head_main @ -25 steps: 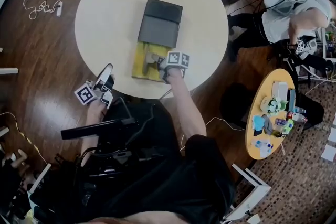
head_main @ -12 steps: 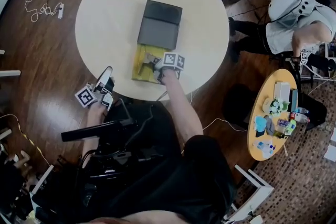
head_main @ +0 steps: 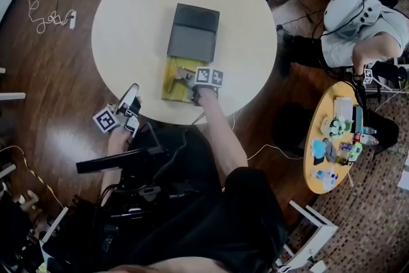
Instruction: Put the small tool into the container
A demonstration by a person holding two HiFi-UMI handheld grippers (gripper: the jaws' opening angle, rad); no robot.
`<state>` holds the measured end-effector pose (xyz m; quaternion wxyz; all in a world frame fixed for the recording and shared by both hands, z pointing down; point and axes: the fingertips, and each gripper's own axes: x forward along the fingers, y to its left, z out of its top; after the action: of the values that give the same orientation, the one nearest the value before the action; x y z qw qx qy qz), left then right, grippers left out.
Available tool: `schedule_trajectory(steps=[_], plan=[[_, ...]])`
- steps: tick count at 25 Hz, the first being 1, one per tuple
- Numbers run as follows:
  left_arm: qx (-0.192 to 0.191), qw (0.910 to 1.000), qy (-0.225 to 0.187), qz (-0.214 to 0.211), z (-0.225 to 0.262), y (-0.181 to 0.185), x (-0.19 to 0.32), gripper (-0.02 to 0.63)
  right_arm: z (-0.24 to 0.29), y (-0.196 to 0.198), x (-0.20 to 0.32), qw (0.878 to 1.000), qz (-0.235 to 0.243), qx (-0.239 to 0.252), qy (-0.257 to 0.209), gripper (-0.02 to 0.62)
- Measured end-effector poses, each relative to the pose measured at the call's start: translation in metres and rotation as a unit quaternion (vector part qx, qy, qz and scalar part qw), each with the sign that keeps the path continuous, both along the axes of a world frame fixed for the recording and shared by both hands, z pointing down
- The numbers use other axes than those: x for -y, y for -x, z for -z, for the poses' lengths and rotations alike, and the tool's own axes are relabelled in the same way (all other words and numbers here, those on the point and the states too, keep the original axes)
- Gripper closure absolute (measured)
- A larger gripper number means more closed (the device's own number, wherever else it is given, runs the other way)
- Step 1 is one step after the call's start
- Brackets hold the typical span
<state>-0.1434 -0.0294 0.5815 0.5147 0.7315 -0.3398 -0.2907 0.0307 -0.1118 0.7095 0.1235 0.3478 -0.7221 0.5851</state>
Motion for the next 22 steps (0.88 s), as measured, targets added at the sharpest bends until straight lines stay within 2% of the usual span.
schedule_trajectory(steps=[8, 15, 22], plan=[[-0.007, 0.9998, -0.007, -0.02, 0.001, 0.0, 0.001, 0.557, 0.035, -0.02, -0.017, 0.997, -0.012, -0.034, -0.062, 0.456], [-0.025, 0.9982, -0.007, -0.053, -0.006, -0.006, 0.0, 0.557, 0.063, -0.036, -0.053, 0.991, -0.015, -0.066, -0.118, 0.456], [-0.037, 0.9931, -0.01, -0.111, -0.012, -0.019, -0.001, 0.557, 0.068, -0.038, -0.108, 0.972, 0.02, -0.162, -0.168, 0.456]])
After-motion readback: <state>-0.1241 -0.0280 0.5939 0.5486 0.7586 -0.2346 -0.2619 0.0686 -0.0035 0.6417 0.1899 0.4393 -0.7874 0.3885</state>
